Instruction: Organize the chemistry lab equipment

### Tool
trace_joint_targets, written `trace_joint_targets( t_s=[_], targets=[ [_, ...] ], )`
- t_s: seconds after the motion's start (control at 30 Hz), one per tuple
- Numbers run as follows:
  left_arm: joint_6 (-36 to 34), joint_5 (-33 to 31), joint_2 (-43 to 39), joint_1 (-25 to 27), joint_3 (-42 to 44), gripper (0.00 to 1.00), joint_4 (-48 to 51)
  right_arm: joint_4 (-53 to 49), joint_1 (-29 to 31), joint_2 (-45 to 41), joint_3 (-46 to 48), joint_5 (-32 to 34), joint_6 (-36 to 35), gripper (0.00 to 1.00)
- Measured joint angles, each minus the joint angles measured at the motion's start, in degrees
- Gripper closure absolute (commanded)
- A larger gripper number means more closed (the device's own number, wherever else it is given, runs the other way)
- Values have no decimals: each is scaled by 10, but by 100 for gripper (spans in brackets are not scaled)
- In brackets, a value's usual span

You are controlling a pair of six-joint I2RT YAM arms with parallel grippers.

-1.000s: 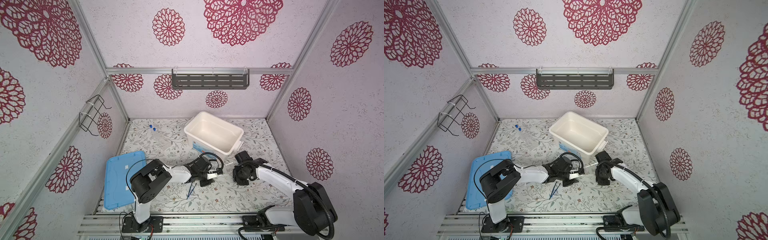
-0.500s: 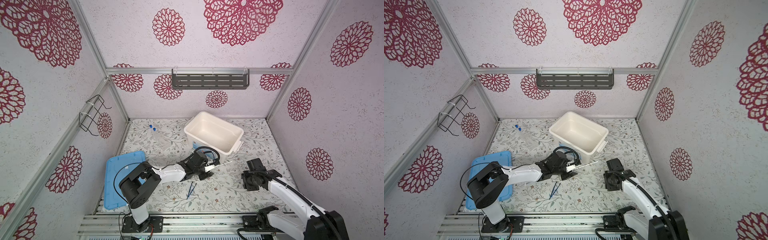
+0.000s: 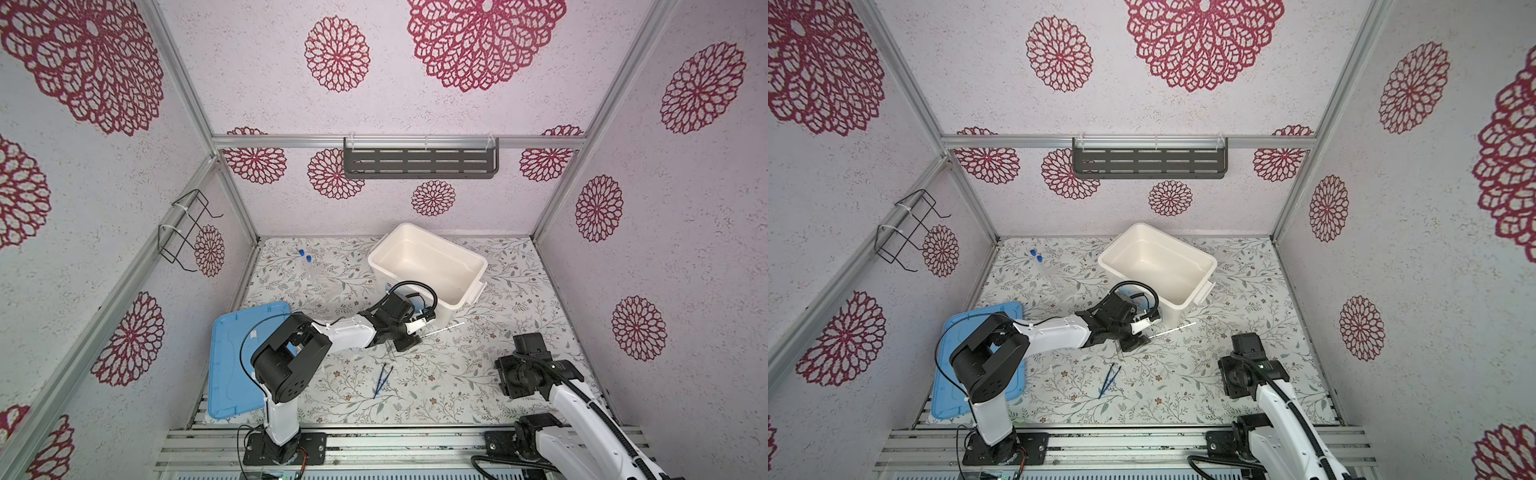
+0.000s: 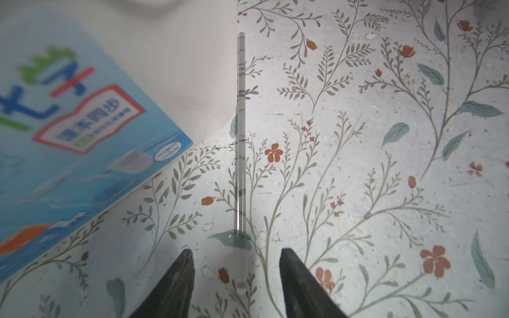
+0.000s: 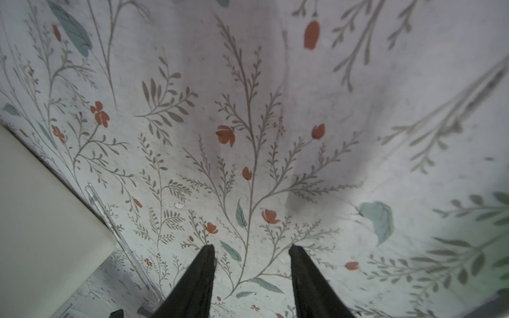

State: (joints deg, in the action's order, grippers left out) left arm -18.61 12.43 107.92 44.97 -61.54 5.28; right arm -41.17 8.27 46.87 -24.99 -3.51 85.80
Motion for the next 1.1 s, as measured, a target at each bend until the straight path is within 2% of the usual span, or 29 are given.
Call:
trace_joint_targets(
  t_s=[0.17, 0.3, 0.37, 0.43, 0.63, 0.8, 0.93, 1.1],
  targets=[
    [15, -4, 31, 0, -13, 53, 22, -19, -17, 32, -42, 0, -38, 50],
    [25, -10, 49, 0, -27, 63, 21, -26, -25, 50, -70, -2, -59, 51],
    [28, -13, 52, 0, -30, 77, 18, -29, -29, 55, -80, -3, -68, 51],
    [30, -14, 53, 0, -32, 87, 15, -32, -32, 57, -87, -4, -75, 51],
    [32, -2, 51, 3, -26, 91, 12, -43, -42, 57, -97, -12, -88, 50],
    [33, 7, 26, 14, 2, 91, 15, -44, -43, 64, -97, -41, -87, 40],
    [33, 21, 18, 28, 10, 91, 23, -37, -36, 78, -92, -79, -61, 38],
    [32, 37, 16, 42, 20, 91, 11, -15, 8, 117, -92, -103, -2, 39]
  ],
)
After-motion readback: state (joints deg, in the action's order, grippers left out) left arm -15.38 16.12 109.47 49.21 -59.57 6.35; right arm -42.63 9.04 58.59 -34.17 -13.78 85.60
